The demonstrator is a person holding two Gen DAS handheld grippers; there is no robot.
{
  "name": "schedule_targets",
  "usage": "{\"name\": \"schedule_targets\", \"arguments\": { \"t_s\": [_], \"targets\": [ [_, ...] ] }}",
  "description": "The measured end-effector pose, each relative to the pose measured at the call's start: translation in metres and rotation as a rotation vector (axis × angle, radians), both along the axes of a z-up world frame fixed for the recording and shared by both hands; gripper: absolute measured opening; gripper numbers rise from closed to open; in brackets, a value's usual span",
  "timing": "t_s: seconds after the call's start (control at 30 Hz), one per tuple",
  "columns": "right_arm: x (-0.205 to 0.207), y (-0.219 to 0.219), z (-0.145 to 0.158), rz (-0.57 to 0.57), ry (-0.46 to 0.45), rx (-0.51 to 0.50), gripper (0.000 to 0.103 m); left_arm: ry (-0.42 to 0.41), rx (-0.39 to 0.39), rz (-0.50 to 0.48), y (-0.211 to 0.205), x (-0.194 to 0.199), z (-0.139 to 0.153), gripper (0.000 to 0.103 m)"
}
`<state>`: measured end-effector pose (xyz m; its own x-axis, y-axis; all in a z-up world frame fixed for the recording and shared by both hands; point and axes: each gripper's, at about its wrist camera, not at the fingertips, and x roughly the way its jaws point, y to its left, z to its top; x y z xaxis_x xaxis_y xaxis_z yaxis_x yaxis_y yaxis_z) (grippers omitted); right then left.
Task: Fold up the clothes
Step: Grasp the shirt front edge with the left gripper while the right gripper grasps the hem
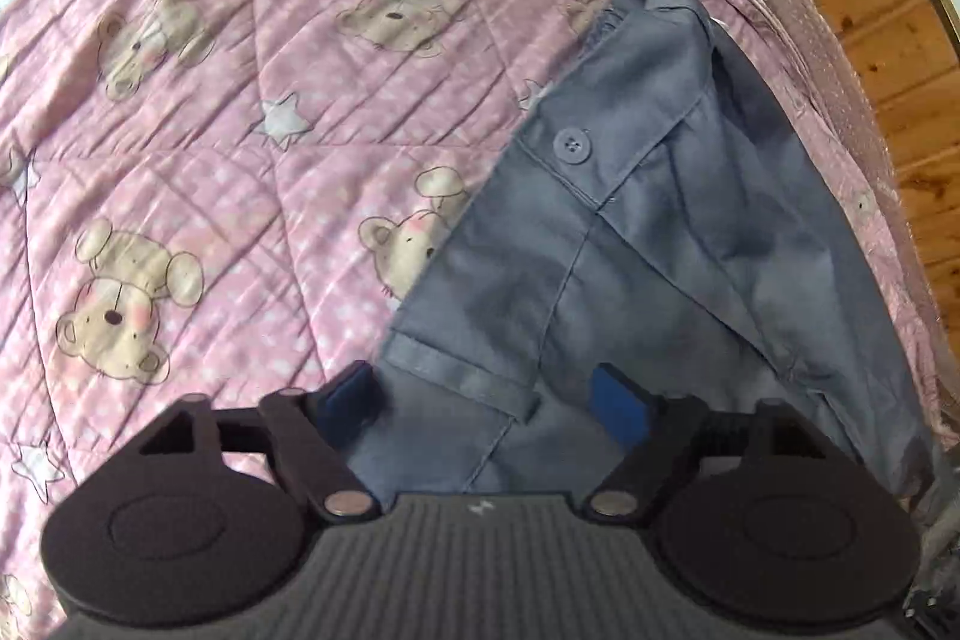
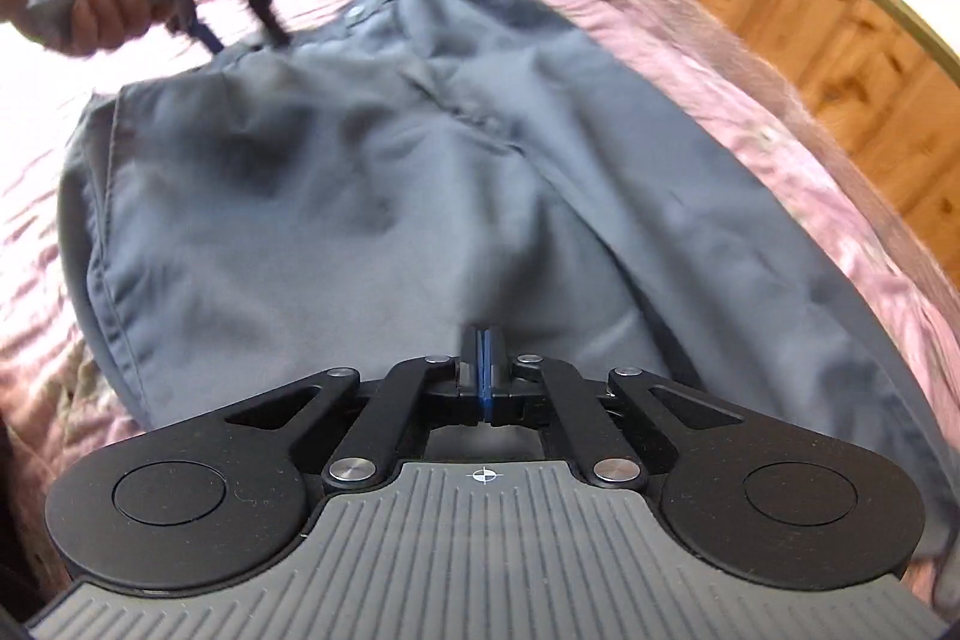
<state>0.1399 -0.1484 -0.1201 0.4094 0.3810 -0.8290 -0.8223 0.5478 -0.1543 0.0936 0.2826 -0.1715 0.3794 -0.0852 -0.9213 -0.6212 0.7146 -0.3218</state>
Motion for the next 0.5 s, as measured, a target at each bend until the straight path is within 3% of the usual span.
{"name": "schedule_targets", "arguments": {
  "t_s": [0.07,0.1,0.2,0.33,0.4,0.5],
  "targets": [
    [0.004,-0.011,-0.001,-0.045,-0.005,0.003,0.000,-0.020,0.034,-0.027,-0.008,0.005,0.008,0.021],
    [0.007,-0.015,-0.002,-0.066,0.000,0.010,0.000,-0.036,0.046,-0.036,-0.010,0.006,0.014,0.018],
    [0.009,-0.021,-0.009,-0.129,0.001,0.048,0.013,-0.104,0.053,-0.050,-0.013,0.002,0.039,0.011],
    [0.005,-0.023,-0.014,-0.150,-0.027,0.094,0.078,-0.233,0.000,-0.031,-0.001,-0.035,0.061,0.009],
    [0.000,-0.020,-0.016,-0.113,-0.049,0.086,0.089,-0.296,-0.031,-0.010,0.008,-0.058,0.065,0.005],
    [-0.008,-0.019,-0.028,-0.058,-0.039,0.042,0.094,-0.390,-0.078,0.022,0.023,-0.093,0.070,0.007]
  ]
}}
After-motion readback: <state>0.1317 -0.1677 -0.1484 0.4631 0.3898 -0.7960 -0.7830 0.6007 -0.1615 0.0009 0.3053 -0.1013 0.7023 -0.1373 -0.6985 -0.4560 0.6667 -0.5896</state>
